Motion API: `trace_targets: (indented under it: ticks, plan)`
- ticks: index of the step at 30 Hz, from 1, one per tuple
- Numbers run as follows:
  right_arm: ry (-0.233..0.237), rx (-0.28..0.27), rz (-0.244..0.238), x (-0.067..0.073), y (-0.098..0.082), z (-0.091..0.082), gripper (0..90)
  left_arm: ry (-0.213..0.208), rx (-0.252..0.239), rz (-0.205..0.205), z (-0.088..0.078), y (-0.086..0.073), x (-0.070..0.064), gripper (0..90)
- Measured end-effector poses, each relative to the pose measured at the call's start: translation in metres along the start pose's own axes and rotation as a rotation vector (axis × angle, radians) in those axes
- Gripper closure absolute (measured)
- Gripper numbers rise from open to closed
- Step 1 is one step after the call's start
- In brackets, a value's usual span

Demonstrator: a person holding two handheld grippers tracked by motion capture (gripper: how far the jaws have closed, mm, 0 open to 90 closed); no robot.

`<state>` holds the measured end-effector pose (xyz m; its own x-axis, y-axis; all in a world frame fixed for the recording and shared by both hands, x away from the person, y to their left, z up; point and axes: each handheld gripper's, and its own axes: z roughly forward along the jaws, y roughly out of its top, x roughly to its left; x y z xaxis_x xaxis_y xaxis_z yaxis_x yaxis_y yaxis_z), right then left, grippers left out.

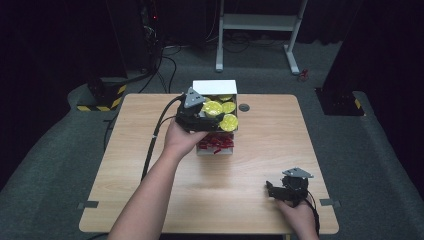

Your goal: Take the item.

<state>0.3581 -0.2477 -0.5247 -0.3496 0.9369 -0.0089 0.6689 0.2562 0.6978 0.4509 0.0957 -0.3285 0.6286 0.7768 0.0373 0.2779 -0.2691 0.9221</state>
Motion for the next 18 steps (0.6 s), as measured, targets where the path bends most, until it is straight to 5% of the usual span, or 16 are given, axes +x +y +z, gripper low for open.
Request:
trace_targets:
  ticks: [18]
  plan:
    - [0.000,0.000,0.000,0.0002,-0.0003,-0.0002,7.5,0.018,0.003,0.008,0.0092,-0.0014,0.0012,33.3]
